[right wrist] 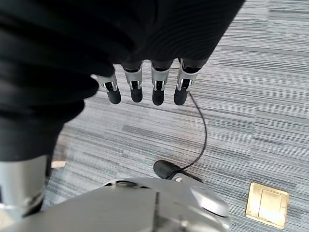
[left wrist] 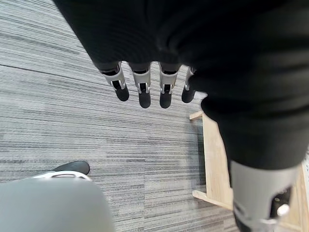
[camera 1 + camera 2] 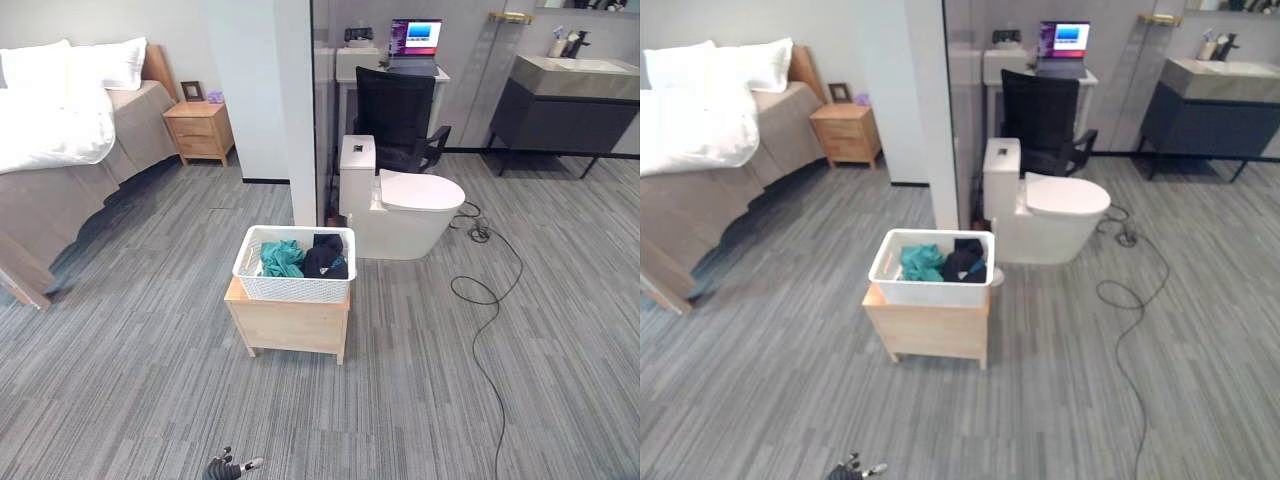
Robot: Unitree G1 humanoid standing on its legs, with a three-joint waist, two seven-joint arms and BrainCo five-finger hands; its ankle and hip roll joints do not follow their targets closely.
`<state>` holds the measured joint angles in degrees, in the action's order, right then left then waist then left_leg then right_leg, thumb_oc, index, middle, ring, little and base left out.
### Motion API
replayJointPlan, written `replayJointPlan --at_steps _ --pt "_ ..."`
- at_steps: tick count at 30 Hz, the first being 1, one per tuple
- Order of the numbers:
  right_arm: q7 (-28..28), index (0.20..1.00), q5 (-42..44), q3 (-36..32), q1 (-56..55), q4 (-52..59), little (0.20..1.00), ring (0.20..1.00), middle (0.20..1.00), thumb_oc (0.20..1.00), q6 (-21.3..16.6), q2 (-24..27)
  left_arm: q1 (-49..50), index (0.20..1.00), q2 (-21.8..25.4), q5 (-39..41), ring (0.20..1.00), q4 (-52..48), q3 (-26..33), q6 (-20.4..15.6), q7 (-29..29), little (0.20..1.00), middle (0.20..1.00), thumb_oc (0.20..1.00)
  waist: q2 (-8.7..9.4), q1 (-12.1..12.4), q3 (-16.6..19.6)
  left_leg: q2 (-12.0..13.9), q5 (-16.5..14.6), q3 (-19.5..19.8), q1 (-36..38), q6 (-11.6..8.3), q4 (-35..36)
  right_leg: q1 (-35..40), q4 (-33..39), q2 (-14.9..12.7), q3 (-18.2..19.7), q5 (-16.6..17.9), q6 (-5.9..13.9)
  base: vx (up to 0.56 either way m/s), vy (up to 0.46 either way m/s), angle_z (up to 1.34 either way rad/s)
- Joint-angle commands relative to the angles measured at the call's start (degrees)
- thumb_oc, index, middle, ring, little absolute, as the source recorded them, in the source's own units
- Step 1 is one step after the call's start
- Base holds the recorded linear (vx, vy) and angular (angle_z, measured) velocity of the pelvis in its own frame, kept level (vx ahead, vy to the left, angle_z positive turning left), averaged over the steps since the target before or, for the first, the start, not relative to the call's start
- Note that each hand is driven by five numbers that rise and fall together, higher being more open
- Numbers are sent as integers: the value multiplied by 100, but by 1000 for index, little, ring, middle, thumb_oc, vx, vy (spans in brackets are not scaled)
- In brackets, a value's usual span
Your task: Grab the laundry basket,head to the washer,open it,put in the laundry and shut it.
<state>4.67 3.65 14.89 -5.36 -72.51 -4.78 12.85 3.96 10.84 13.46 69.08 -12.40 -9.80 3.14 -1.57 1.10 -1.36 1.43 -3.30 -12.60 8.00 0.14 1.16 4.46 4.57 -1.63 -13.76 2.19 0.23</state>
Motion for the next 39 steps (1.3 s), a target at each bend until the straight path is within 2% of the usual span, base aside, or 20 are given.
replayJointPlan --at_steps 1,20,25,27,30,31,32,33,34,36,37,38,39 --pt "-65 1000 -29 306 262 -290 1000 1000 1000 1000 -36 -68 -250 1000 74 -31 1000 382 27 -157 -31 1000 1000 1000 242 4 37 290 111 509 -128 -422 384 377 43 -786 11 -268 738 2 -3 12" --pt "-80 1000 -6 308 233 -393 1000 1000 1000 1000 -32 -37 -284 1000 78 -8 1000 372 -24 -142 -42 1000 1000 1000 263 17 -14 341 210 675 -234 -477 384 403 43 -710 -162 -339 670 0 -13 7" --pt "-86 1000 241 195 181 -310 1000 1000 1000 1000 -52 29 -357 1000 125 24 1000 271 -112 -133 -30 1000 1000 1000 232 -57 -21 427 337 856 -420 -548 384 324 43 -552 -49 -445 546 -3 -75 15" --pt "-74 1000 358 161 177 -261 1000 1000 1000 1000 -96 37 -403 1000 173 86 1000 214 -115 -136 -25 1000 1000 1000 242 -68 -93 576 477 914 -427 -658 384 396 43 -413 -68 -549 422 52 -189 26" --pt "-64 1000 492 118 254 -61 1000 1000 1000 1000 -148 126 -436 1000 213 224 1000 58 -127 -147 -29 1000 1000 1000 302 -54 -345 709 363 965 -918 -772 -640 462 -66 -322 -123 -659 233 -33 -137 32" --pt "-64 1000 492 118 255 -61 1000 1000 1000 1000 -147 126 -436 1000 213 224 1000 58 -127 -147 -30 1000 1000 1000 299 -61 -340 712 350 976 -943 -772 -669 454 -69 -319 -130 -660 232 -94 -102 18" --pt "-58 1000 568 132 286 158 1000 1000 1000 1000 -171 208 -463 1000 244 360 1000 -124 -102 -156 -10 1000 1000 1000 349 4 -592 698 733 1072 -1543 -873 -1747 481 -151 -292 -189 -677 125 -76 -66 3" --pt "-58 1000 568 132 287 159 1000 1000 1000 1000 -170 208 -463 1000 244 360 1000 -125 -101 -155 -10 1000 1000 1000 338 -9 -583 706 716 1092 -1582 -875 -1789 470 -153 -280 -202 -677 122 -50 -105 4" --pt "-30 1000 584 167 337 306 1000 1000 1000 1000 -171 290 -468 1000 261 487 1000 -250 -49 -183 38 1000 1000 1000 383 11 -720 806 1093 891 -2002 -856 -2296 528 -120 -257 -302 -722 81 68 -30 8" --pt "-12 1000 588 185 403 422 1000 1000 1000 1000 -148 390 -438 1000 272 564 1000 -420 -32 -210 32 1000 1000 1000 399 40 -716 1033 1098 480 -2173 -787 -1798 560 -24 -260 -361 -754 127 107 10 19" --pt "-12 1000 588 184 401 423 1000 1000 1000 1000 -148 390 -436 1000 273 564 1000 -422 -33 -209 32 1000 1000 1000 403 63 -735 1037 1088 455 -2139 -787 -1796 579 -23 -266 -338 -756 128 184 92 19" --pt "18 1000 613 195 527 483 1000 1000 1000 1000 -157 468 -447 1000 273 628 1000 -480 -9 -228 68 1000 1000 1000 414 125 -690 1065 1101 334 -2126 -783 -968 589 43 -293 -332 -809 237 213 109 22" --pt "40 1000 623 198 566 485 1000 1000 1000 1000 -164 485 -465 1000 281 652 1000 -497 -9 -243 89 1000 1000 1000 409 148 -679 1079 1221 358 -2193 -805 -725 609 43 -279 -340 -845 266 298 149 6"
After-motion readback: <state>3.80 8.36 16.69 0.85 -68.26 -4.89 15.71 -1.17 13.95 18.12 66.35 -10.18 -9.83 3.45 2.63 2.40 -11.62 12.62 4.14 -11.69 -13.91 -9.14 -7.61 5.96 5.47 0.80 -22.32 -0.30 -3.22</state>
